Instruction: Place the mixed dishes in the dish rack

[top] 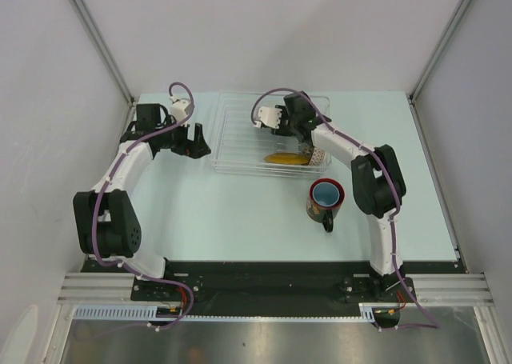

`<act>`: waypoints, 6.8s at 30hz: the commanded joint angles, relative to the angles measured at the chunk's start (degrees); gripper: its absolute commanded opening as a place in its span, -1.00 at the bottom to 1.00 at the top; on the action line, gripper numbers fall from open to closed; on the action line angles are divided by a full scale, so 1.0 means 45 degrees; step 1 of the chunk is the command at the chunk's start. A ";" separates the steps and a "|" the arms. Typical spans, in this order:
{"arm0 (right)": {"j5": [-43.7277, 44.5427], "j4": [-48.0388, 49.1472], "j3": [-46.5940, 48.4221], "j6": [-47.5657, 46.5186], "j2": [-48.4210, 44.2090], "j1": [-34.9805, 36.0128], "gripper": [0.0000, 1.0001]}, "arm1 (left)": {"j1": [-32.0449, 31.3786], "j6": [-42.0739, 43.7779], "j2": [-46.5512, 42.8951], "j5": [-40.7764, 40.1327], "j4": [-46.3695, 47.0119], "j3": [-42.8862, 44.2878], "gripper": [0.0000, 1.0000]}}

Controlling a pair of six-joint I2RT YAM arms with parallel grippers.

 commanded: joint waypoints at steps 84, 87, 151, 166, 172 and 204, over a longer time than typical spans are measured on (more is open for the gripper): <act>0.3151 -0.7763 -0.7138 2.1137 -0.9718 0.2814 -0.17 | -0.0055 0.0354 -0.4052 -0.0133 -0.0375 -0.1575 0.92; 0.3112 -0.7822 -0.7138 2.1138 -0.9504 0.2755 -0.16 | -0.0055 0.0354 -0.4032 -0.0133 -0.0336 -0.1595 0.92; 0.2565 -0.8697 -0.5794 1.9499 -0.9363 0.1408 -1.00 | -0.0055 0.0452 -0.4423 -0.0133 -0.0277 -0.1888 0.92; -0.4751 -0.6599 -0.1236 2.1232 -1.0948 0.0763 -1.00 | 0.0392 -0.3408 -0.4091 0.4470 -0.0945 0.0924 0.99; -0.8917 -0.0580 -0.4167 2.4885 -1.1067 0.0938 -1.00 | 0.1897 -1.5085 -0.2569 1.0783 0.8984 -0.0420 1.00; -0.8432 1.1844 -0.6473 3.1447 -0.7123 0.2443 -1.00 | -0.0836 -1.2888 -0.4715 1.0825 0.7164 -0.1927 0.99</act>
